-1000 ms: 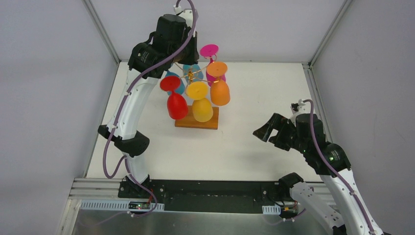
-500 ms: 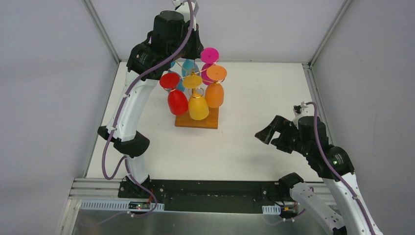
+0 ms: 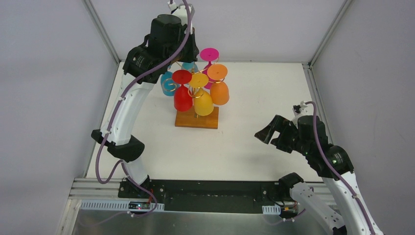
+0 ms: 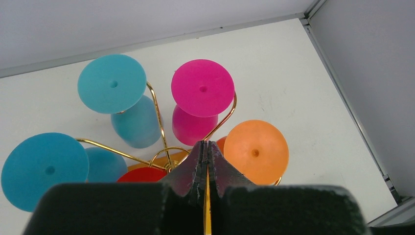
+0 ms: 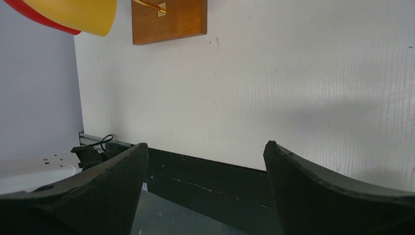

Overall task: Take the wine glass off the wine glass rack
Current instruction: Place the wine rack at the center of the board.

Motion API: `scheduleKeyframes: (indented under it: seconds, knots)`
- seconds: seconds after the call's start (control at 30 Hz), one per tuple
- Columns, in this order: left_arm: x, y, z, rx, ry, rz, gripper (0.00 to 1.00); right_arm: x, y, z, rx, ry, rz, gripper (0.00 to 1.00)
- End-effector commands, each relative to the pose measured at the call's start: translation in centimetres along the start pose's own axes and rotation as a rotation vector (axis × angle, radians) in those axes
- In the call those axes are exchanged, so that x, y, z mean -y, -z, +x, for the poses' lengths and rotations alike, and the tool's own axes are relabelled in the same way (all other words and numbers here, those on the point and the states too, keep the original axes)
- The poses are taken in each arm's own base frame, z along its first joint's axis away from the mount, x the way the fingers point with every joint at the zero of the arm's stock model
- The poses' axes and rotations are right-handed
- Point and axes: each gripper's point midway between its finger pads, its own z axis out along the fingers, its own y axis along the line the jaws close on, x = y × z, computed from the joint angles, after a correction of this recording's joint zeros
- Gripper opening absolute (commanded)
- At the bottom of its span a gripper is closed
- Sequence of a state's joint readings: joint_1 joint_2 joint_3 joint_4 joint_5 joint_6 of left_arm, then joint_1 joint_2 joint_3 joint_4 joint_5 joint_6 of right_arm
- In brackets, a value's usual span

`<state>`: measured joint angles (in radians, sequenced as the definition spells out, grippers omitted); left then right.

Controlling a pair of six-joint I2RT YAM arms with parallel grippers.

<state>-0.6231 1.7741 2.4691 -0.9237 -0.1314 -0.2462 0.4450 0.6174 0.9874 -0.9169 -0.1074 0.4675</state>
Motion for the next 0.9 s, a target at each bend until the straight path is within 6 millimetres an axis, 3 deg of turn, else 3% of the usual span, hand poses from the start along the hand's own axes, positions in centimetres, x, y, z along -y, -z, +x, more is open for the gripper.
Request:
scheduleKeyframes:
  seconds: [0.0, 0.37, 0.63, 0.87]
  knots:
    - [-0.1, 2.7, -1.8, 0.073, -0.001, 0.000, 0.03, -0.8, 0.3, -0.9, 0.027, 0.008, -0.017, 0.92]
    - [-1.2, 5.8, -1.1, 0.075, -0.009, -0.017, 0.47, -1.4, -0.2, -1.4, 0.022, 0.027, -0.026, 0.96]
    - [-2.4, 8.8, 0.9, 0.054, -0.017, -0.022, 0.69, -2.8, -0.6, -2.9, 0.031, 0.042, -0.043, 0.99]
    - [-3.5, 11.7, 3.7, 0.028, -0.023, -0.015, 0.83, -5.3, -0.8, -5.7, 0.064, 0.056, -0.072, 0.99]
